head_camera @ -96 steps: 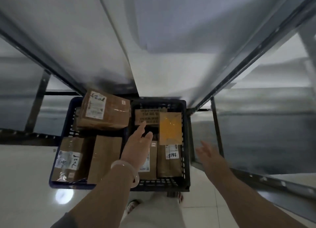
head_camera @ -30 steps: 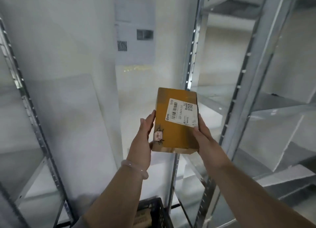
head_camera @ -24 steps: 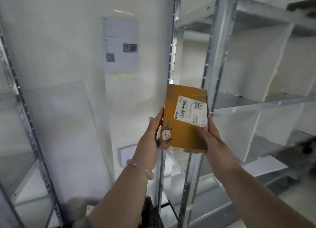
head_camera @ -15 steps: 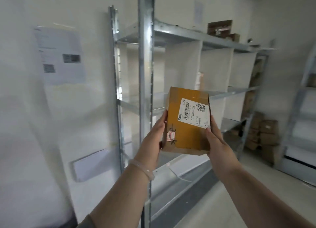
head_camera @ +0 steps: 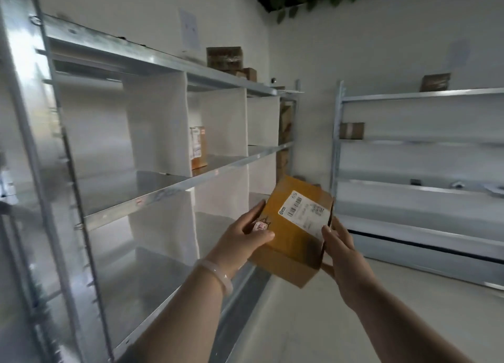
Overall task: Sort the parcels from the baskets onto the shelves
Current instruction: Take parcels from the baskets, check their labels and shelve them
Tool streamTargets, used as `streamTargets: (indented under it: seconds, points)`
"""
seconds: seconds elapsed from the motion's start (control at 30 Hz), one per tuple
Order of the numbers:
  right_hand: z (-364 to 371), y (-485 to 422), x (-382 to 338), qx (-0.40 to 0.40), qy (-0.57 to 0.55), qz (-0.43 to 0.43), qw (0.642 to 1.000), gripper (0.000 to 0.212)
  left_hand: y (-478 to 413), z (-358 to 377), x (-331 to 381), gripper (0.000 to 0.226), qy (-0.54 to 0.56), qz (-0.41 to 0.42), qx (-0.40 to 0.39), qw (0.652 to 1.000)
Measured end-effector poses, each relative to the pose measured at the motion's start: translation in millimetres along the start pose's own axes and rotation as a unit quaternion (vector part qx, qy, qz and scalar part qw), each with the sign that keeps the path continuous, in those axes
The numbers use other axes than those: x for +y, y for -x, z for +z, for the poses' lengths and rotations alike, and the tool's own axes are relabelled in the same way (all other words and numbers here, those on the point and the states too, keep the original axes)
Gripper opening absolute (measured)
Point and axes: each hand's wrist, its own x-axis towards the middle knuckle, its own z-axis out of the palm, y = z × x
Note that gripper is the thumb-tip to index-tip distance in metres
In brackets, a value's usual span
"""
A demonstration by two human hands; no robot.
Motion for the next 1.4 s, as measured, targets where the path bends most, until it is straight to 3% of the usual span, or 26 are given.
streamTargets:
  seconds: [0.17, 0.3, 0.4, 0.53, 0.73, 0.87, 0.93, 1.03, 1.2, 1.3, 1.4]
  points:
    - [-33.8, -71.7, -1.5, 0.091, -0.049, 0.038, 0.994, 0.082, -81.6, -17.8, -19.9, 0.041, -0.038, -0.001, -0.095, 0.995]
    - [-46.6, -116.6, 12.0, 0.083, -0.085, 0.060, 0.991, 0.056, -153.1, -21.5, -31.9, 0.058, -0.045, 0.004, -0.159, 0.986]
    - [-62.5, -149.6, 27.4, 0.125, -0.125, 0.043, 0.983, 0.043, -200.8, -8.3, -43.9, 0.062, 0.023, 0.011, -0.121, 0.992]
    - [-94.8, -201.4, 44.3, 0.187, -0.184, 0.018, 0.965, 0.046, -259.3, 29.6, -73.3, 0.084, 0.048, 0.005, -0.048, 0.998]
    - [-139.0, -293.3, 54.8, 0.224, -0.215, -0.008, 0.951, 0.042, -330.7, 95.8, -101.9, 0.065, 0.098, -0.044, -0.043, 0.993]
    - [-179.7, -357.8, 47.9, 0.208, -0.129, 0.031, 0.969, 0.076, -406.6, 115.5, -97.8, 0.066, 0.097, -0.057, 0.014, 0.994]
    - [-207.1, -392.3, 34.7, 0.203, -0.052, 0.031, 0.977, 0.088, -443.9, 114.6, -89.7, 0.046, 0.060, -0.042, 0.022, 0.997]
    - [-236.2, -444.6, 13.0, 0.176, 0.049, -0.003, 0.983, 0.083, -497.3, 103.3, -89.3, 0.030, -0.021, -0.043, -0.007, 0.999]
    - [-230.4, -529.5, 4.9, 0.014, 0.252, 0.002, 0.968, 0.065, -569.3, 92.4, -101.4, 0.044, -0.079, -0.062, -0.035, 0.994]
    - [-222.8, -581.8, 14.3, -0.077, 0.289, 0.066, 0.952, 0.067, -618.5, 82.7, -110.6, 0.054, -0.101, -0.046, -0.050, 0.993]
    - [-223.6, -636.9, 27.4, -0.102, 0.271, 0.063, 0.955, 0.085, -670.7, 75.1, -121.1, 0.052, -0.086, -0.015, -0.020, 0.996]
